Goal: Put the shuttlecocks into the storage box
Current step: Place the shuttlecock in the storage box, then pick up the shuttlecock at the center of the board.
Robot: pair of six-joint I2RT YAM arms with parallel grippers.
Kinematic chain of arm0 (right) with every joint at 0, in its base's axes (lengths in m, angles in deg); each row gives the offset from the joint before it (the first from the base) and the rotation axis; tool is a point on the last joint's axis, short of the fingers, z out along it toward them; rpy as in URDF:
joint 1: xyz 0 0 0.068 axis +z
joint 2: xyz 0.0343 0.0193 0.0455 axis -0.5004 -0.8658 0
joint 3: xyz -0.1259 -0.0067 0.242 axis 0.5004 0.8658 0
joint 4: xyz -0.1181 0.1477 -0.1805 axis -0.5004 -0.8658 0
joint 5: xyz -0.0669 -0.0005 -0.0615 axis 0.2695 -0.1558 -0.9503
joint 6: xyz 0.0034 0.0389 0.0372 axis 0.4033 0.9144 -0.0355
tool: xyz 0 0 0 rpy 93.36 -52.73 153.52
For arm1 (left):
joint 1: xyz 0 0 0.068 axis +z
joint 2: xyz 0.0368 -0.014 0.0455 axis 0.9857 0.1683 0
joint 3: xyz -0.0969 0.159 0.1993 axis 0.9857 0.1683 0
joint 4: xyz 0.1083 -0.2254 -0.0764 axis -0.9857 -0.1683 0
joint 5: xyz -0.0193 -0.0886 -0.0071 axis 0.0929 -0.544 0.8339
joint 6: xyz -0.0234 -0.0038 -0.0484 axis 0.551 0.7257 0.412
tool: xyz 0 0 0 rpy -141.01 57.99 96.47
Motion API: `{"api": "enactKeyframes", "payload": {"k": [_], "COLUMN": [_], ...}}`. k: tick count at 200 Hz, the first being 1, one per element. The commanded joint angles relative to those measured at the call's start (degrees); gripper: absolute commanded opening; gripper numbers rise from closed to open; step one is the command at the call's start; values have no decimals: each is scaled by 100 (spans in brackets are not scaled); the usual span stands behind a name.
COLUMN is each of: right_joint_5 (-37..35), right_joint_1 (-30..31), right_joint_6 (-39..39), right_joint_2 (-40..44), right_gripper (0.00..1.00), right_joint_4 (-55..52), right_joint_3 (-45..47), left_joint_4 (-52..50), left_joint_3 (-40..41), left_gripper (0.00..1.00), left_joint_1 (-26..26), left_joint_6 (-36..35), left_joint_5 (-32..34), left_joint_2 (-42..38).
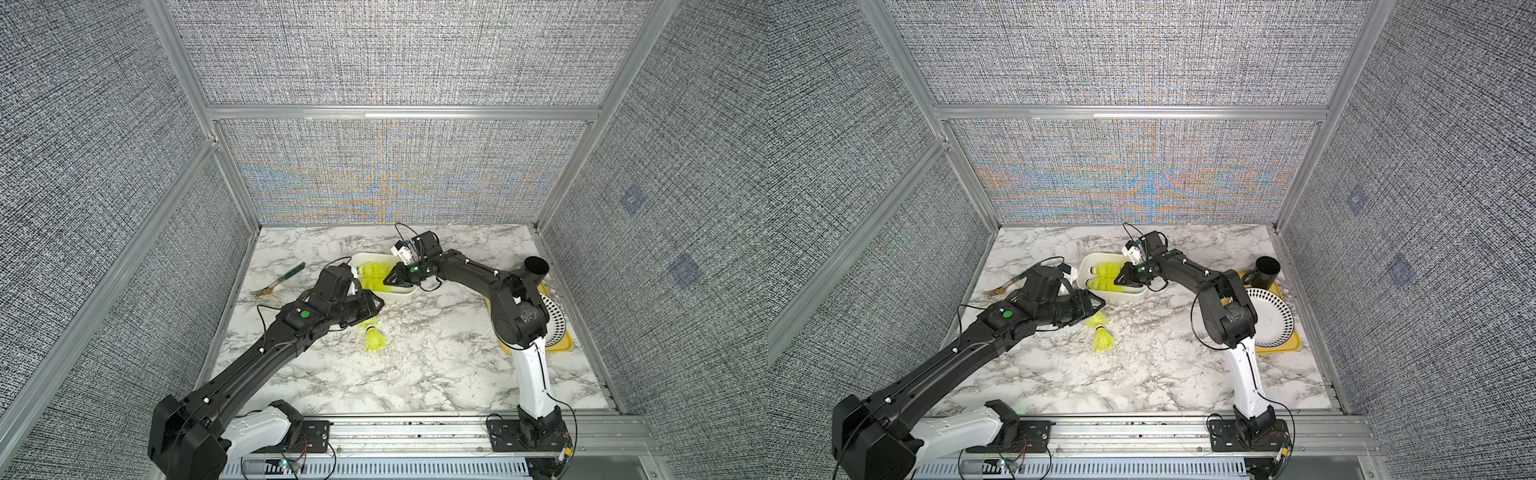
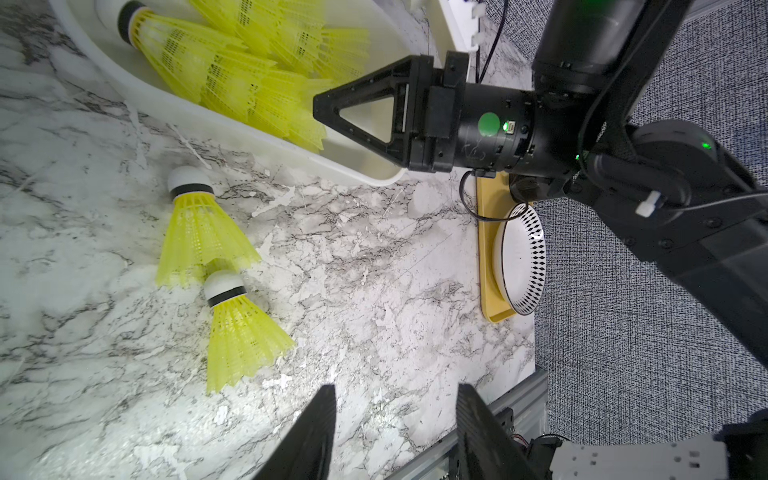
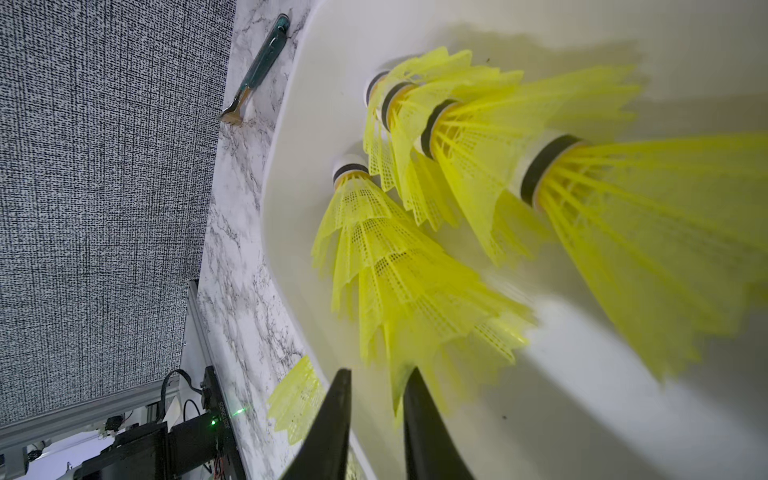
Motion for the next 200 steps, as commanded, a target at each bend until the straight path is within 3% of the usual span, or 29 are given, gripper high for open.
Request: {"api": "enactKeyframes", "payload": {"k": [1, 145, 200], "right_joint_5": [-108, -562, -780], "right_joint_1": [-5, -58, -32], "right_joint_6": [3, 53, 412], "right_joint_2": [61, 860, 1615], "right_gripper": [27, 34, 33], "right_joint_4": [14, -206, 99], "right_joint_3": [33, 401, 942], "left_joint_4": [-78, -201, -832], "left_joint_3": [17, 128, -62], "left_gripper": [50, 50, 50], "left_joint_1": [3, -2, -5], "left_joint_6": [-88, -71, -173], "left_joint_5": [55, 271, 640], "left_joint_2": [-25, -193, -273]}}
